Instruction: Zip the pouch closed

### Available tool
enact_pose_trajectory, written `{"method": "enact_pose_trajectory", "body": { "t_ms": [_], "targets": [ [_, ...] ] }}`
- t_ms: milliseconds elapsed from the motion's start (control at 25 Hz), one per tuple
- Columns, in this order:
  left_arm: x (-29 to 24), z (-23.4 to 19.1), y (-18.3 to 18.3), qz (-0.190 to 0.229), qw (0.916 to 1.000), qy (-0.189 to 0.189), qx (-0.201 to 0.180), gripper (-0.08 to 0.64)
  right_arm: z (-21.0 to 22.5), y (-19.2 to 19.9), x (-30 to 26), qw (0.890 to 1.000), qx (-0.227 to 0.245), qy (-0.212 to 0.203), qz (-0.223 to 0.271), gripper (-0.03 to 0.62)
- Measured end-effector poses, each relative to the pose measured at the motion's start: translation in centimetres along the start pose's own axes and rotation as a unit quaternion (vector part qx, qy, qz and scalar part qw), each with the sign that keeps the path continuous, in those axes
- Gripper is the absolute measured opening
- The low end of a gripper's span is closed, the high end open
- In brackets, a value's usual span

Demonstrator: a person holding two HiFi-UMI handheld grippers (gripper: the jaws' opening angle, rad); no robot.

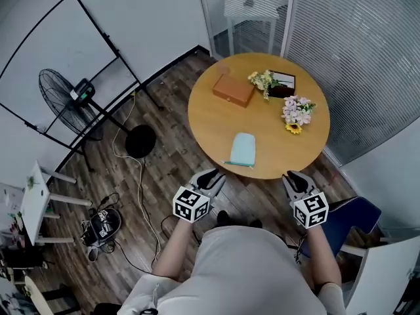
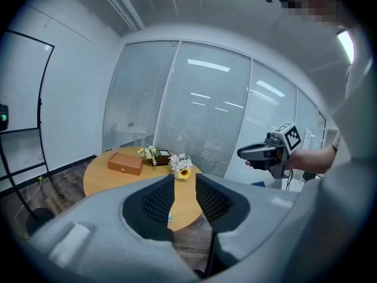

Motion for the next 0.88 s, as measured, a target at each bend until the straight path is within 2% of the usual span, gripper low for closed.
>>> {"method": "enact_pose_trajectory", "body": {
  "t_ms": [400,880],
  "targets": [
    [2.1,1.3,-1.3,0.015,0.9996,-0.026,0.000,0.028,-0.8,-1.5,2.3,0.999,0.018,-0.001,0.029,0.005],
    [1.5,0.2,-2.9,0.024,0.9993,-0.022,-0.019,0.018,-0.6,-2.9,2.0,0.998,0.007,-0.002,0.064,0.002]
  ]
}}
Point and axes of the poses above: the fingertips, and each gripper's own axes: x backward along the fingers, z to its right, y out of its underside, the point moved 5 cm from there along x, backward along the fingers, and after that the axes turned 14 degrees about -x, right-handed, at the moved point
